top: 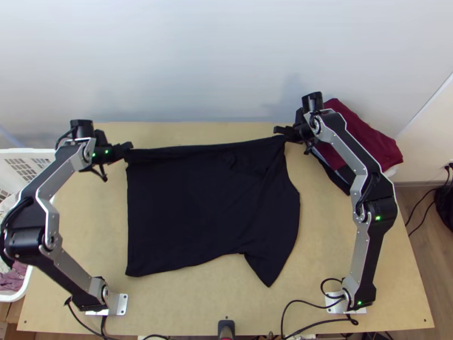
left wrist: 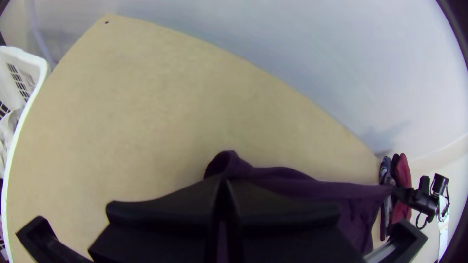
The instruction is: Fold the t-shirt
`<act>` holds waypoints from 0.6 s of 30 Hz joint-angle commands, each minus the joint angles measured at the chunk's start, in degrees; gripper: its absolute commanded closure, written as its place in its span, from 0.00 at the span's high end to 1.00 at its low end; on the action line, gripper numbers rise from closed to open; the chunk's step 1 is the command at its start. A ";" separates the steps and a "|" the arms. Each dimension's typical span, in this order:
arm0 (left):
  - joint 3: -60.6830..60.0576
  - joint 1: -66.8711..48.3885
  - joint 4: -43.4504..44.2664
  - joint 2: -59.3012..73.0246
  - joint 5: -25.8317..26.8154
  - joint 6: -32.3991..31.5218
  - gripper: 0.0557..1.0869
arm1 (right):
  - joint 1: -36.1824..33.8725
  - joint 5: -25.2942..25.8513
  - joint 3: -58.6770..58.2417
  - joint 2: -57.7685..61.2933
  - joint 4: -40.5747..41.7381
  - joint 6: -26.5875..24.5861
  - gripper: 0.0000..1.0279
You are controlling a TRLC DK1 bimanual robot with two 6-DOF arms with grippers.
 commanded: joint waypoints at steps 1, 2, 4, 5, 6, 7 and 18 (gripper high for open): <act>-4.13 1.33 -0.20 -4.17 1.48 -0.45 0.04 | 0.98 0.37 -1.94 -4.59 -3.33 0.72 0.03; -5.10 1.51 -0.11 -4.96 1.57 -0.45 0.04 | 1.06 0.37 -2.73 -5.21 -3.60 0.64 0.03; -7.04 1.95 0.06 -6.28 2.53 -0.36 0.04 | 1.24 0.37 -4.58 -6.52 -3.60 0.02 0.03; -8.27 2.12 0.33 -7.07 2.62 -0.36 0.04 | 1.33 0.37 -5.45 -6.96 -3.60 -0.16 0.03; -9.14 2.21 0.41 -7.86 2.80 -0.36 0.04 | 1.33 0.37 -6.33 -7.58 -3.60 -0.51 0.03; -10.29 2.21 0.50 -8.65 2.88 -0.19 0.04 | 1.33 0.37 -7.21 -8.11 -3.60 -0.59 0.03; -19.96 2.30 2.17 -15.42 3.41 -0.19 0.04 | 2.38 0.46 -17.32 -12.50 -2.10 -0.95 0.03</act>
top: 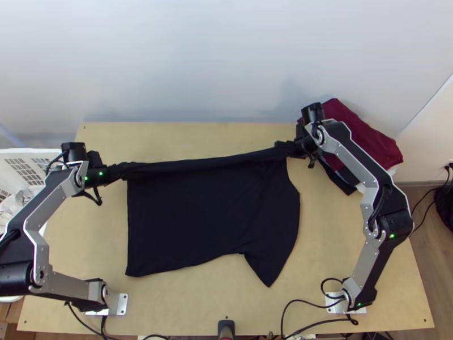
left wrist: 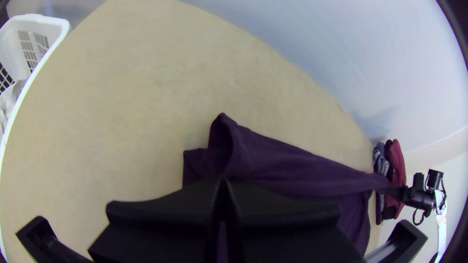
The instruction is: Fold the t-shirt
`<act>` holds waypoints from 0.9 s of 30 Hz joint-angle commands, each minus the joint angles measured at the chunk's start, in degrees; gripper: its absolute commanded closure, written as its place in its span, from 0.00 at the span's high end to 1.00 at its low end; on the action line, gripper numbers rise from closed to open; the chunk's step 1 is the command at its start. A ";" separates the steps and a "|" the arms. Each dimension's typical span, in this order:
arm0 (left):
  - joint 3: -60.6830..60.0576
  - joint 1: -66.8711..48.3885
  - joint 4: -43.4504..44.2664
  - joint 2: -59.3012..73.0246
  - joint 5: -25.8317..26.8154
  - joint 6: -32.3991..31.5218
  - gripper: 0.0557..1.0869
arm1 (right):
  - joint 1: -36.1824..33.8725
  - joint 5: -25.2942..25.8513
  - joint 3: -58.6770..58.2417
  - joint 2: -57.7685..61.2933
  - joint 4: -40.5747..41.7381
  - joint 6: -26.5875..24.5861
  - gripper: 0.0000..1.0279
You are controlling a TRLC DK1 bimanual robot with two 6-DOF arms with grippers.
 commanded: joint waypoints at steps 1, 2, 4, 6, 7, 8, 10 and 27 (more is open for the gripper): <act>-3.24 0.53 0.62 -1.89 0.46 -0.27 0.04 | 0.85 0.53 -4.21 -2.58 0.89 -0.47 0.03; -3.85 0.53 0.71 -2.24 0.46 -0.27 0.04 | 0.94 0.53 -5.18 -2.75 1.16 -0.38 0.03; -5.00 0.53 0.88 -2.95 0.46 -0.36 0.04 | 1.03 0.79 -7.73 -3.28 2.39 -0.29 0.03; -6.05 0.53 0.88 -3.91 0.46 -0.45 0.04 | 1.21 0.88 -10.45 -4.25 4.23 -0.29 0.03; -6.67 0.53 0.88 -4.35 0.46 -0.54 0.04 | 1.29 1.14 -11.77 -4.86 5.37 -0.29 0.03; -7.02 0.44 0.88 -4.53 0.46 -0.80 0.04 | 1.29 1.32 -12.91 -5.30 6.34 -0.20 0.03; -7.98 0.53 0.71 -4.97 0.46 -1.33 0.04 | 1.38 1.58 -14.41 -5.83 7.13 -0.20 0.03; -16.51 0.26 1.32 -11.91 0.20 2.54 0.94 | 1.82 3.52 -20.03 -11.81 6.96 1.20 0.97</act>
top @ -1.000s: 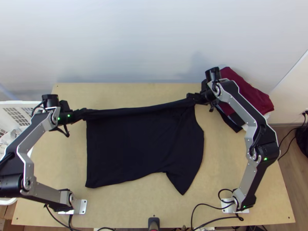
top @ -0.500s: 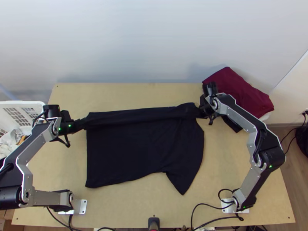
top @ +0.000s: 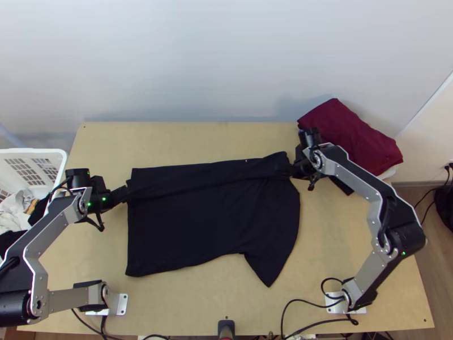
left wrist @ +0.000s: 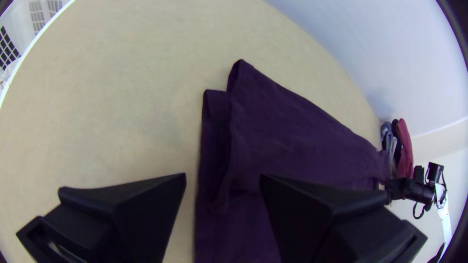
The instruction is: Fold the t-shirt
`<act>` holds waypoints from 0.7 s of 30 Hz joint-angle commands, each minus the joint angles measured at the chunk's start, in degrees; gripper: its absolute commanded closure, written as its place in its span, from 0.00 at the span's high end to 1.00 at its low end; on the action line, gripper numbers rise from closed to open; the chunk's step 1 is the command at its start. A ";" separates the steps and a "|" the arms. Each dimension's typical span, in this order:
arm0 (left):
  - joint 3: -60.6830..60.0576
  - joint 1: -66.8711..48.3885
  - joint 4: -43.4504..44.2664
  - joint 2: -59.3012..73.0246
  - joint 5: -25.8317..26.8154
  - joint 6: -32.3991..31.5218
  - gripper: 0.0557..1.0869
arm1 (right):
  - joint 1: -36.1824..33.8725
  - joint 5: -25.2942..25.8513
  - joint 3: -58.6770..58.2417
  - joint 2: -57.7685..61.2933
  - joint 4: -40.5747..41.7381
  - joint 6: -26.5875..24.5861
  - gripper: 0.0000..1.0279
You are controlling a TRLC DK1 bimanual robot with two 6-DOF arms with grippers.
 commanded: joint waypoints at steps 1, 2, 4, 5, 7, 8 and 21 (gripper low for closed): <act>-1.08 0.75 -0.27 -3.24 0.22 1.51 0.94 | 0.09 0.46 -1.98 -5.24 -1.94 0.90 0.97; -1.08 1.36 0.08 -4.38 0.22 1.42 0.94 | -0.08 0.37 -2.51 -6.99 -2.82 0.90 0.97; -0.64 2.24 0.17 -6.49 0.22 1.34 0.94 | -0.08 0.37 -4.44 -12.27 -3.43 1.87 0.97; -0.20 2.94 -0.27 -7.46 0.31 1.34 0.94 | -0.26 0.37 -5.58 -15.34 -3.43 2.92 0.97; 0.59 3.47 -1.41 -9.75 0.48 1.42 0.94 | -0.43 -0.42 -7.34 -20.70 -4.75 4.33 0.97; 1.29 3.56 -2.64 -10.80 0.57 1.51 0.94 | -0.43 -1.39 -7.87 -22.90 -6.51 4.68 0.97; 5.34 4.26 -11.17 -19.15 2.07 1.78 0.94 | -1.31 -11.58 -24.04 -34.94 -31.21 7.58 0.85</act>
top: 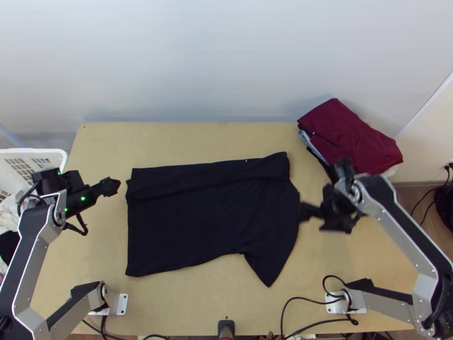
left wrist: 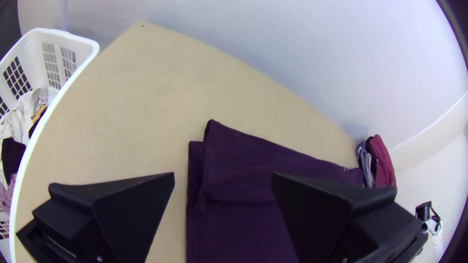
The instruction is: Fold the t-shirt
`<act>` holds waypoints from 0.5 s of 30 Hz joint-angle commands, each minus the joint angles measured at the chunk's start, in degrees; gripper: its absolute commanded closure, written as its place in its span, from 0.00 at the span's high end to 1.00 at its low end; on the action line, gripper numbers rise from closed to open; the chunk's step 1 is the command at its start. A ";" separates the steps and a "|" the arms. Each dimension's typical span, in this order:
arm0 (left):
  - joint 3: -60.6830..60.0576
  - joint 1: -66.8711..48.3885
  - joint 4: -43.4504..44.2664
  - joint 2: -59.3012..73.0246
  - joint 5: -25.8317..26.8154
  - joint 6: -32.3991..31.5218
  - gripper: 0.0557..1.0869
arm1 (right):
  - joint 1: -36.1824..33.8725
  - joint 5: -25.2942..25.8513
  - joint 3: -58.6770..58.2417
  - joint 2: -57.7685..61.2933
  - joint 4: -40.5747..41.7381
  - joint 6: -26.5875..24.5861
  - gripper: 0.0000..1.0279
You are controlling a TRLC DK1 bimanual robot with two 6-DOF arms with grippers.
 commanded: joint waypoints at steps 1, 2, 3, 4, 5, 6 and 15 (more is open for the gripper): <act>1.21 0.35 -1.71 -1.67 0.54 0.70 0.94 | 0.00 -1.29 -5.62 -4.78 -0.15 0.32 0.81; 1.21 0.35 -1.97 -1.93 0.54 0.70 0.94 | 0.26 -1.47 -6.85 -5.13 0.11 0.32 0.78; 1.21 0.35 -2.15 -2.11 0.54 0.70 0.94 | 0.44 -1.73 -7.82 -5.49 0.29 0.41 0.75; 1.21 0.35 -2.32 -2.37 0.54 0.70 0.94 | 0.88 -2.35 -8.70 -5.66 0.29 0.41 0.71; 1.21 0.35 -2.50 -2.54 0.54 0.70 0.94 | 1.41 -2.52 -9.23 -5.84 0.55 0.41 0.66; 1.29 0.35 -2.50 -2.81 0.54 0.70 0.94 | 1.93 -2.61 -9.66 -6.10 0.82 0.50 0.63; 1.56 0.35 -3.82 -3.95 0.54 0.62 0.94 | 5.80 -3.40 -13.71 -3.38 8.02 0.67 0.46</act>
